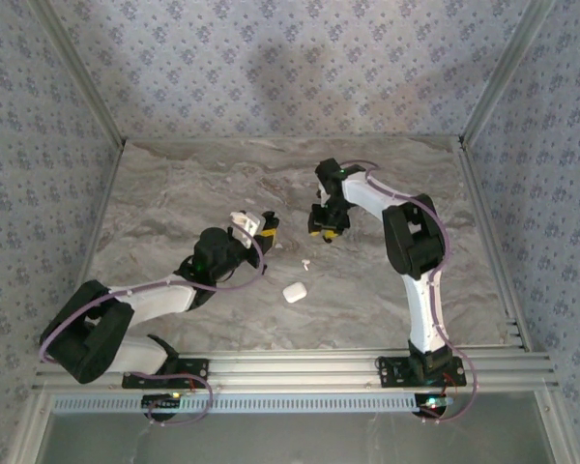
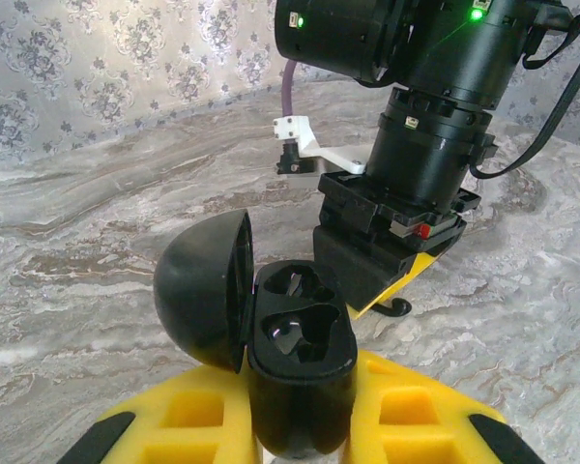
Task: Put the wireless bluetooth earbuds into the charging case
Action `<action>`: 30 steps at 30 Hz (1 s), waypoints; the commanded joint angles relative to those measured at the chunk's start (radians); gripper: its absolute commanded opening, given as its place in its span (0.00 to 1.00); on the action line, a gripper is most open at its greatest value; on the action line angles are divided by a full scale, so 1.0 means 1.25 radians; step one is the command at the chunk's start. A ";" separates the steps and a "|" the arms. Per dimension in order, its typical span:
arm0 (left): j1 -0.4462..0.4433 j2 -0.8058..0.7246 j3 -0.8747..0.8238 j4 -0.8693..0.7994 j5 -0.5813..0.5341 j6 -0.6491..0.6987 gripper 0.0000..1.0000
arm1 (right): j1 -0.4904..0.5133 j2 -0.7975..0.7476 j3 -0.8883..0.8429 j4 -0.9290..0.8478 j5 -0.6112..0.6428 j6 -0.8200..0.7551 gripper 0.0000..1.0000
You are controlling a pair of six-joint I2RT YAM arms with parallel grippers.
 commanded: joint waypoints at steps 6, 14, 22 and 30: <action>0.007 -0.017 -0.003 -0.004 0.003 0.012 0.18 | 0.024 0.023 0.022 -0.047 -0.022 -0.066 0.38; 0.006 -0.026 -0.005 -0.016 0.004 0.015 0.18 | 0.050 0.004 0.022 -0.116 0.002 -0.115 0.37; 0.006 -0.037 -0.005 -0.032 0.014 0.018 0.18 | 0.056 -0.060 0.031 -0.173 0.025 -0.091 0.39; 0.007 -0.043 -0.004 -0.041 0.020 0.018 0.18 | 0.018 -0.090 0.022 -0.231 0.090 0.083 0.43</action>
